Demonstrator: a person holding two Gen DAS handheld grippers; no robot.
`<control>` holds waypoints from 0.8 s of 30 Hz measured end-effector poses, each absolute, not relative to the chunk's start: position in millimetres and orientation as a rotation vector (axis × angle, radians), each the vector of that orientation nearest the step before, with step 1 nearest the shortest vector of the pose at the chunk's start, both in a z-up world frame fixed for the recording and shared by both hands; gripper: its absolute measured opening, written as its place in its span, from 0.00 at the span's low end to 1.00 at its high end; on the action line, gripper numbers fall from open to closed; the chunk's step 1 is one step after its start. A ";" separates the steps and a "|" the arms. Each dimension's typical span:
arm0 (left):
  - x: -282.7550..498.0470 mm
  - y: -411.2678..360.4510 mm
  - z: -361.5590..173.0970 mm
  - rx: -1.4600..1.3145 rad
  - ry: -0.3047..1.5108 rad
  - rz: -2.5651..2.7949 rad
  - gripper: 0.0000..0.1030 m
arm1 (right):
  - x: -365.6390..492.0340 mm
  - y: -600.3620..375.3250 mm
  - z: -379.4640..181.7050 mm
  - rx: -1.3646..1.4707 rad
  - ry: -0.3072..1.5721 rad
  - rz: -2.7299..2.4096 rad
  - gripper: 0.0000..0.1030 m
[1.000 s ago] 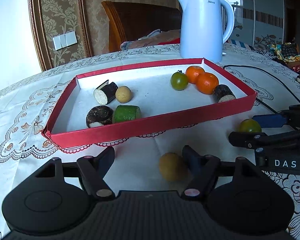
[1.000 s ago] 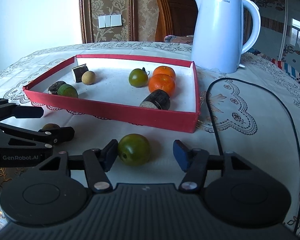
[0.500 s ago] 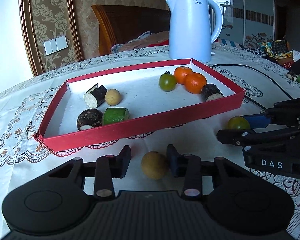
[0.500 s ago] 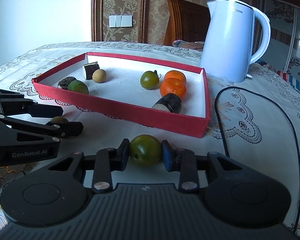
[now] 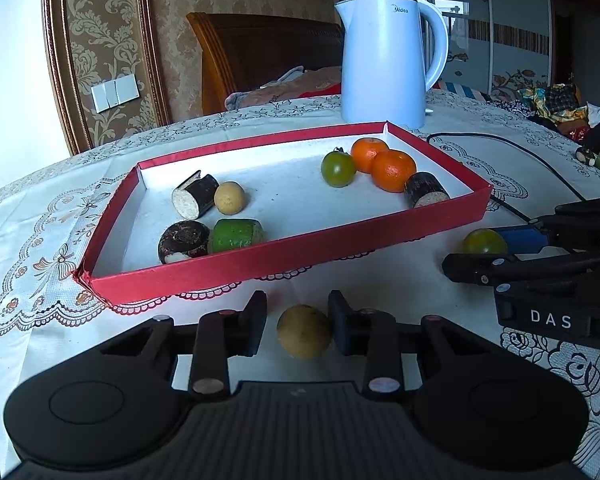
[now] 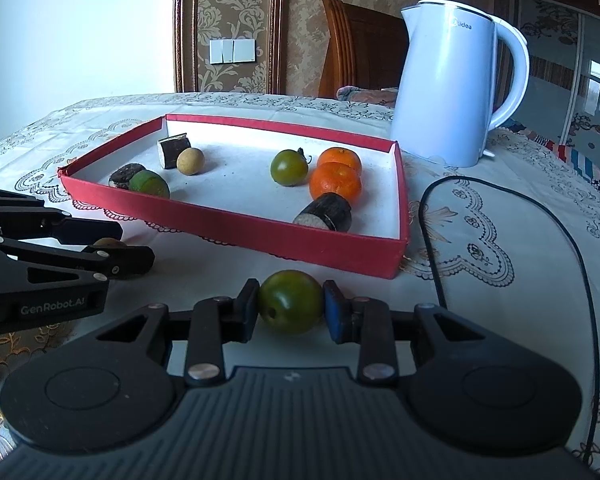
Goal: Organize fruits
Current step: 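Carry the green tomato in the right gripper while the left carries the brown fruit over the tray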
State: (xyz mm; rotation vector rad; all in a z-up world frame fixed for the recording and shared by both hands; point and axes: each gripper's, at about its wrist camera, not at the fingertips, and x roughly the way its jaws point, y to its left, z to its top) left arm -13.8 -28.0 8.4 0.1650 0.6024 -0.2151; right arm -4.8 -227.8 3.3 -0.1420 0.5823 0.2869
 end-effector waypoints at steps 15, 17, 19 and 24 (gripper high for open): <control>-15.3 -25.1 12.6 0.156 0.559 -0.182 0.32 | -6.5 -233.0 5.9 -0.119 0.559 0.256 0.30; -15.1 -24.8 12.7 0.154 0.557 -0.182 0.32 | -7.1 -233.0 5.9 -0.120 0.558 0.255 0.30; -14.8 -24.5 12.9 0.152 0.557 -0.182 0.32 | -7.3 -232.2 6.9 -0.124 0.555 0.254 0.30; -14.3 -22.3 15.3 0.139 0.551 -0.186 0.32 | -7.0 -229.9 9.2 -0.127 0.544 0.257 0.30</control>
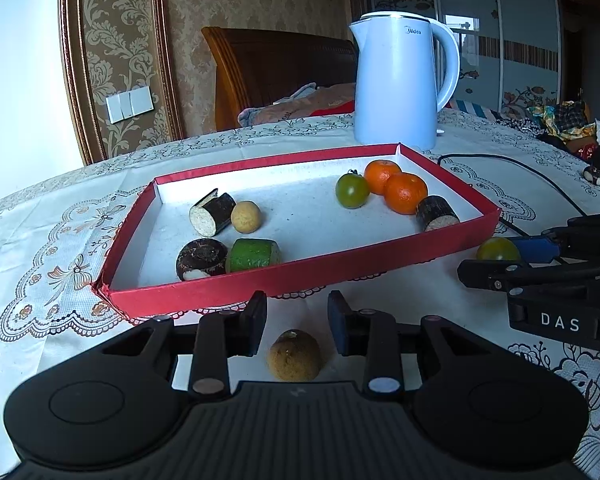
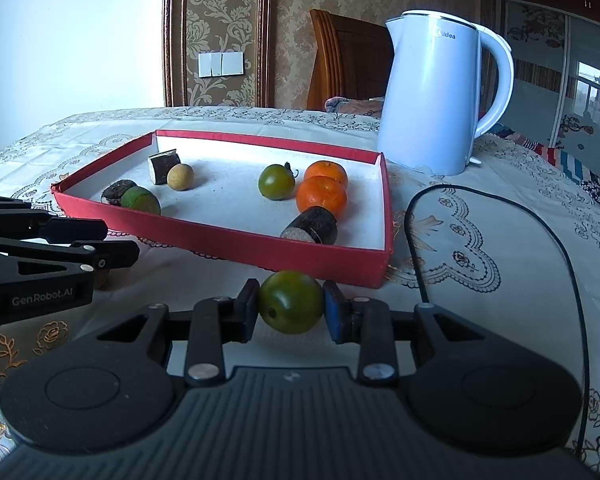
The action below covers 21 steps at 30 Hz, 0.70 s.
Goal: Organize fruits
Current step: 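Carry the green tomato in the right gripper while the left carries the brown fruit over the tray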
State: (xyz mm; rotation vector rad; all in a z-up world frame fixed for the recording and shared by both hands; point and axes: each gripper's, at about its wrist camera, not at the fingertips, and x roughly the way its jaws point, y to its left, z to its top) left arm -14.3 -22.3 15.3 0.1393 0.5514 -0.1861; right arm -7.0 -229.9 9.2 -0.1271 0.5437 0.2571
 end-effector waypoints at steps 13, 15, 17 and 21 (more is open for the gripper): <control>-7.0 -8.4 30.7 0.077 0.534 -0.173 0.32 | 0.5 -226.2 28.4 -0.149 0.501 0.251 0.30; -5.0 -9.2 32.9 0.081 0.530 -0.172 0.32 | 1.7 -224.9 31.5 -0.149 0.493 0.253 0.30; -2.4 -10.9 35.8 0.089 0.525 -0.173 0.32 | 2.9 -222.9 34.3 -0.151 0.486 0.257 0.30; 5.5 -14.0 40.9 0.086 0.521 -0.175 0.32 | 6.4 -216.8 39.4 -0.156 0.473 0.263 0.30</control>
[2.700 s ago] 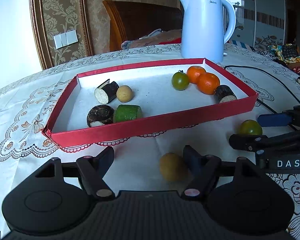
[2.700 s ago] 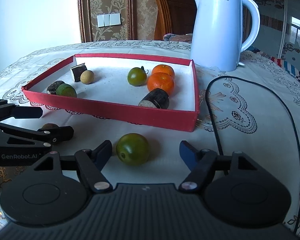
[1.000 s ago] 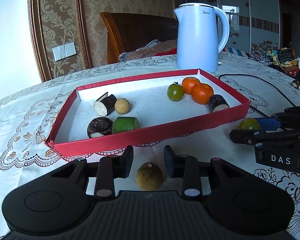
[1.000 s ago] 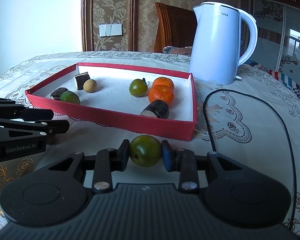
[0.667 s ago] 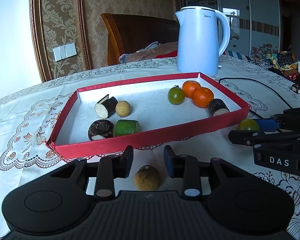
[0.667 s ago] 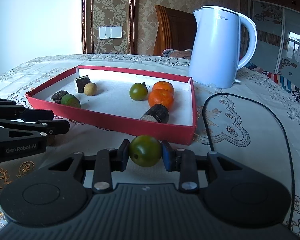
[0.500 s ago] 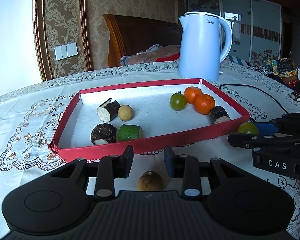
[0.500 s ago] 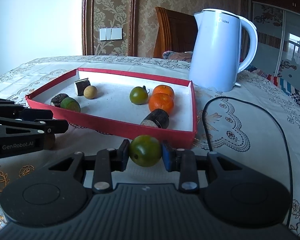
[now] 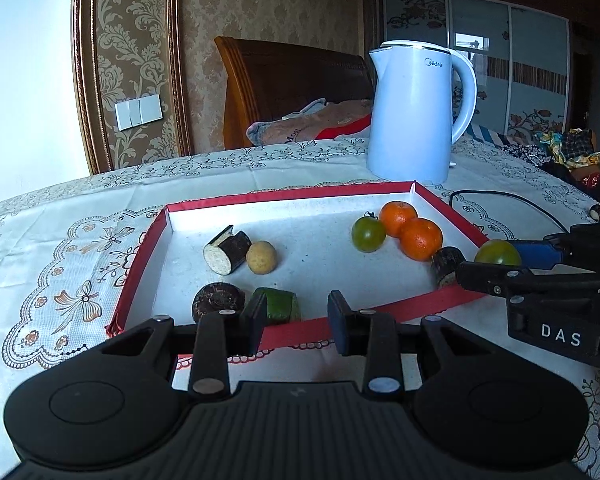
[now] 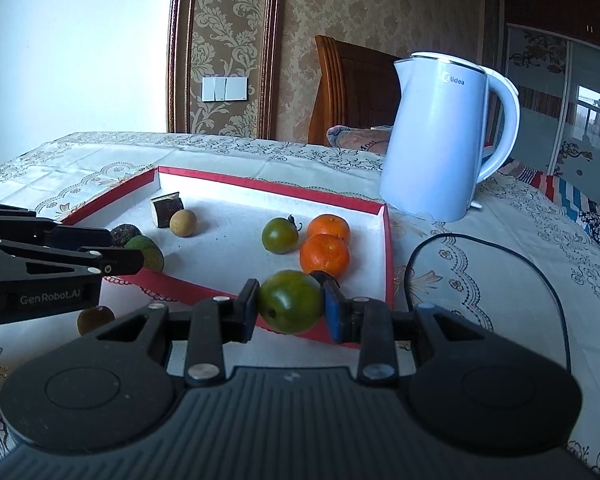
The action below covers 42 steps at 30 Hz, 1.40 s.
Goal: Organize fruits
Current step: 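Carry the green tomato in the right gripper while the left carries the brown fruit over the tray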
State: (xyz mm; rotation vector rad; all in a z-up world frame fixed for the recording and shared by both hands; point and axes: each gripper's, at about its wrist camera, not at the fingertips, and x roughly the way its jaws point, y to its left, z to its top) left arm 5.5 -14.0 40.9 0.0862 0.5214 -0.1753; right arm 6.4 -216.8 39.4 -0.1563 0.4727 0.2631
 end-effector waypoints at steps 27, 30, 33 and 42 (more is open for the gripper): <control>-16.1 -2.3 10.4 0.084 0.662 -0.237 0.34 | 17.4 -217.9 35.0 -0.133 0.496 0.270 0.30; -19.1 -5.2 9.8 0.098 0.651 -0.243 0.26 | 17.1 -217.2 34.3 -0.135 0.497 0.271 0.30; -19.8 -6.7 9.7 0.106 0.642 -0.232 0.25 | 17.4 -216.8 34.1 -0.136 0.497 0.268 0.30; -13.7 -4.2 37.3 0.088 0.539 -0.204 0.25 | 22.5 -212.0 41.2 -0.143 0.477 0.266 0.30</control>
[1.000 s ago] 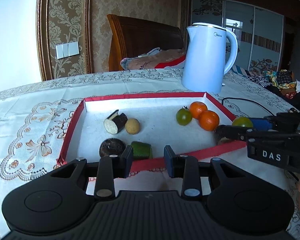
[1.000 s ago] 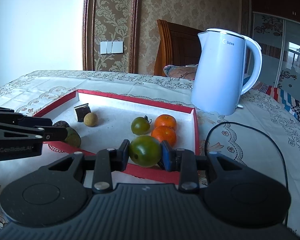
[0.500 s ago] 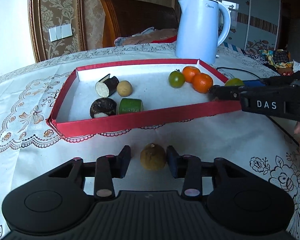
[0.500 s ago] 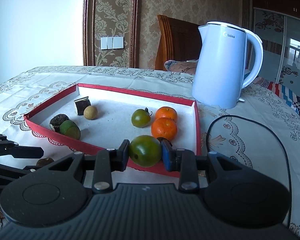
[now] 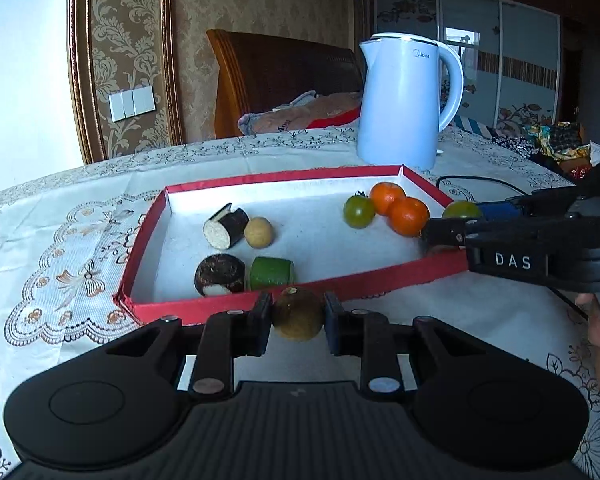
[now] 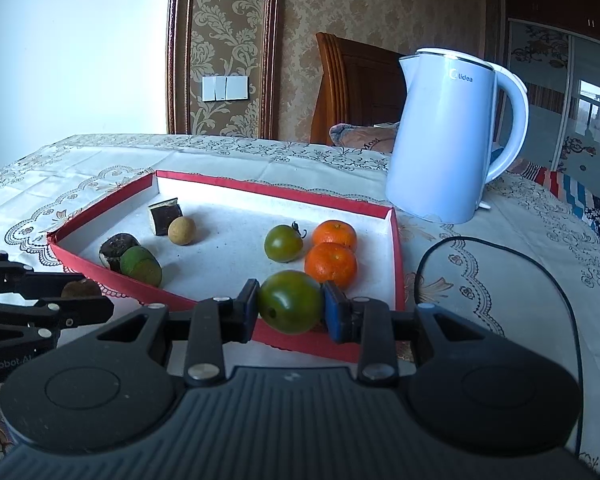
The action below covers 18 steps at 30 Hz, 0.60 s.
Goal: Organize fruits
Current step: 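Carry the green tomato in the right gripper while the left carries the brown fruit over the tray, then lower and open the right gripper releasing the tomato while the left releases the brown fruit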
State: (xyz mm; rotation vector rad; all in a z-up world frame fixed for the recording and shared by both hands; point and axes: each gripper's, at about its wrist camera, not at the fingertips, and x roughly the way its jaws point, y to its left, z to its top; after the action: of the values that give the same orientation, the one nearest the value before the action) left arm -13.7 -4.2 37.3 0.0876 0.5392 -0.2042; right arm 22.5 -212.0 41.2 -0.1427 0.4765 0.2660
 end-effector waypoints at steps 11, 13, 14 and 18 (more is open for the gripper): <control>44.4 -9.0 46.2 0.065 0.563 -0.128 0.25 | 59.7 -193.8 45.4 -0.142 0.491 0.254 0.31; 53.6 -9.2 45.2 0.062 0.574 -0.121 0.25 | 70.4 -191.3 42.1 -0.136 0.511 0.252 0.31; 58.7 -9.5 44.2 0.059 0.582 -0.118 0.25 | 74.8 -190.3 40.0 -0.133 0.522 0.251 0.31; 72.6 -9.1 37.4 0.051 0.612 -0.099 0.25 | 90.1 -186.0 29.2 -0.126 0.565 0.247 0.31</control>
State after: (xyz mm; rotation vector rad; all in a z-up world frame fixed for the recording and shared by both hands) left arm 72.6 -9.1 37.4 0.0507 0.6115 -0.0986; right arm 90.1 -186.0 29.2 -0.1264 0.5648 0.2470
